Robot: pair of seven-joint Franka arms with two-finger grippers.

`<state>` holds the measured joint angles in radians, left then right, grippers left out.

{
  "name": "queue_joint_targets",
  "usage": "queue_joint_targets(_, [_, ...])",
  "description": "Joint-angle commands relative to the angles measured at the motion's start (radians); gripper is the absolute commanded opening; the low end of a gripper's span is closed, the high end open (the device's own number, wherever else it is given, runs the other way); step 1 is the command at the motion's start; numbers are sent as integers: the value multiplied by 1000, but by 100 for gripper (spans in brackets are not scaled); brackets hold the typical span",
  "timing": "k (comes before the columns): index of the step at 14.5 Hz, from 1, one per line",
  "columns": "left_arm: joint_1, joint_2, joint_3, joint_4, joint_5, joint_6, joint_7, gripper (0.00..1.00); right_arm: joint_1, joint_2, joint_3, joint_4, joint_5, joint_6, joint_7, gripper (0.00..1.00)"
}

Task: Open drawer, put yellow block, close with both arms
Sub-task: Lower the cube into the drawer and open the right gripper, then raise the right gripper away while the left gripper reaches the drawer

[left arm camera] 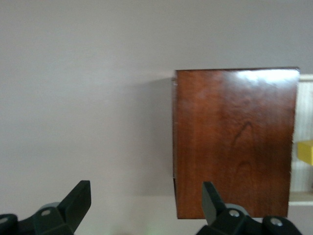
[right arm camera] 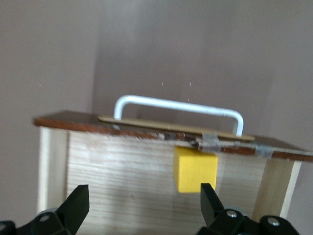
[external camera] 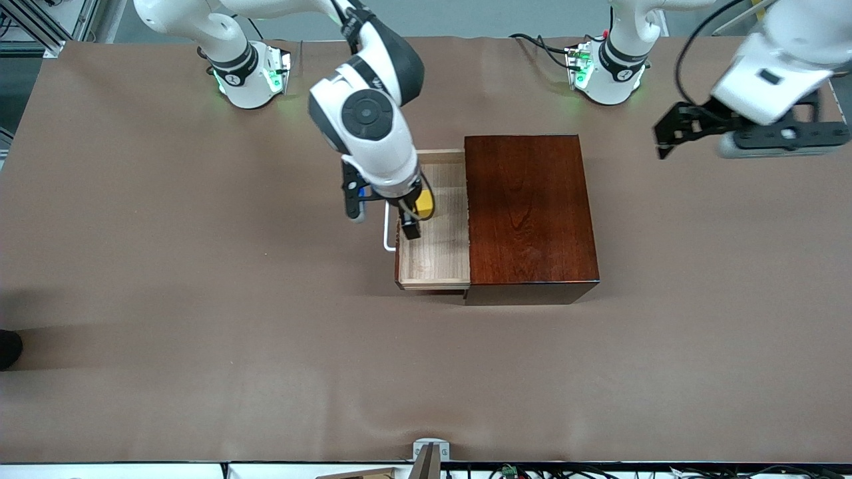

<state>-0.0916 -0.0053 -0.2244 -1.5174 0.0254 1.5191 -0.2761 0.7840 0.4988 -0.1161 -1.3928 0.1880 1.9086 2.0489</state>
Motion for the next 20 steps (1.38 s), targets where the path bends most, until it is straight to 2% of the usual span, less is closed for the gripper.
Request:
queue_joint_targets(1, [-5,89,-71,83,-13,1,-72,100,-61,-6,12,46,21,-86,-82,100])
queue_joint_targets(4, [-65,178,-139,141,-9,24,-292,100,-112,-17,10,77,21,-132,-154,100])
queue_joint_targets(7, [-169,237,-139,149,-6,110,-467,100,-167,-57,9,78,19,-146,-264,100])
queue_joint_targets(11, [-299,336,-136,170,-4,266,-757,100,-221,-68,-2,84,1,-252,-467,100])
queue_joint_targets(17, [-451,491,-104,223,28,516,-1112,100,-341,-140,-27,106,1,-365,-852,100])
queue_joint_targets(19, [-529,556,-66,272,59,570,-1216,100,-373,-161,-27,106,-1,-401,-964,100])
queue_joint_targets(20, [-584,589,-15,293,60,607,-1273,100,-393,-170,-27,106,-1,-413,-999,100])
